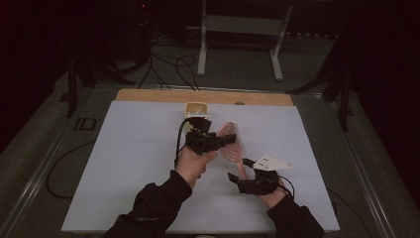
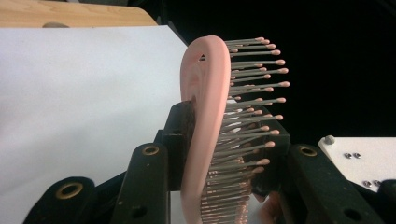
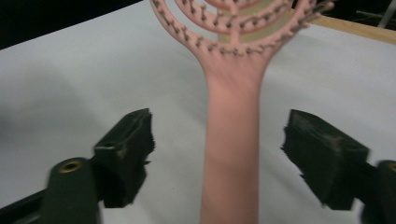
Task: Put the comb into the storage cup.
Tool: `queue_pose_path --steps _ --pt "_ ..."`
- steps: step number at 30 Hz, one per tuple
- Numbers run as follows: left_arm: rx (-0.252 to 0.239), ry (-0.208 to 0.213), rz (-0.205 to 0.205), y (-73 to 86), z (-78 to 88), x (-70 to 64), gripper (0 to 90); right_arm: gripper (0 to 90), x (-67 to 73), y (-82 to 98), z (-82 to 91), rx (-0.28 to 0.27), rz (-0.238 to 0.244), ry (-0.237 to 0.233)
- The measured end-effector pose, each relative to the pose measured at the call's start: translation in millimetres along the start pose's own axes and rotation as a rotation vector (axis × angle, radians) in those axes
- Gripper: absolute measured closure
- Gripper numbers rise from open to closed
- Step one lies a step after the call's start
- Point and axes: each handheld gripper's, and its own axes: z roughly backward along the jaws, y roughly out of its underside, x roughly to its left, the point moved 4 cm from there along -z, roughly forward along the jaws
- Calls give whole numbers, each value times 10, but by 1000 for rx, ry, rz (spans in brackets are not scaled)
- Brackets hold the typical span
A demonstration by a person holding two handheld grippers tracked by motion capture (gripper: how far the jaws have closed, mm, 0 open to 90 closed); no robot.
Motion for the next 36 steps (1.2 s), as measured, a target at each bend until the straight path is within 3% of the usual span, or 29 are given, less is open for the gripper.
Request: queue_pose_path --steps 4,8,10,15,22,36 --pt "-5 -11 -13 -18 32 -1 659 143 -4 2 2 1 -14 -14" --pt "-13 -26 -31 -47 89 8 660 92 17 48 -41 58 -14 -53" --pt "-17 -27 -33 -60 118 11 660 92 24 58 -49 67 -10 -38" --pt "-20 -38 -45 -80 183 29 660 88 28 35 -17 28 9 -51" --pt "-26 -63 -57 -104 295 90 661 88 58 60 -27 35 46 -63" --pt "-47 -103 -67 -159 461 210 662 89 -55 91 195 -8 39 -50"
